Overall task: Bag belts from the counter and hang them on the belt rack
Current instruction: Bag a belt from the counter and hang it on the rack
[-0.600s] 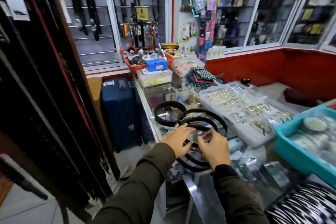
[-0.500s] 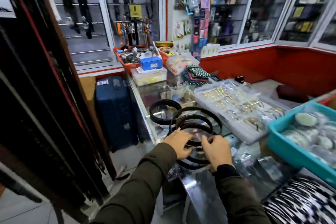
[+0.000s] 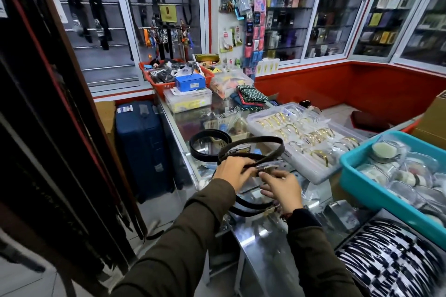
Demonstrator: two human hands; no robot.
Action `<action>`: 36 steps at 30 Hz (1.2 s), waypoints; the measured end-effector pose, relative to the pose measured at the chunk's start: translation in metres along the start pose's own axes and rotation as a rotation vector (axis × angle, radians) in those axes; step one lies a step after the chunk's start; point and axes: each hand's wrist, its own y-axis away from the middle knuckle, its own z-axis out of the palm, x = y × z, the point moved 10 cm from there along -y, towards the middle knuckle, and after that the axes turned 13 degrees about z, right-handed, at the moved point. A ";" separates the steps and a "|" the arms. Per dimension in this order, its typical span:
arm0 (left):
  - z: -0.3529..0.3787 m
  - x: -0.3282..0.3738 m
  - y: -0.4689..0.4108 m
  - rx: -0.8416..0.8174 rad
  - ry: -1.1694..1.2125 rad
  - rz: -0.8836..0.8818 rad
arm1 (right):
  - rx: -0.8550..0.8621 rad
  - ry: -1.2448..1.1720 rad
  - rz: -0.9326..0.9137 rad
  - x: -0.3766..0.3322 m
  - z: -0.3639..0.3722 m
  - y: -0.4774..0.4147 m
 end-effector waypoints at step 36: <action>-0.348 -0.016 0.195 1.307 0.182 -0.213 | -1.043 -0.127 -0.482 -0.185 0.310 0.233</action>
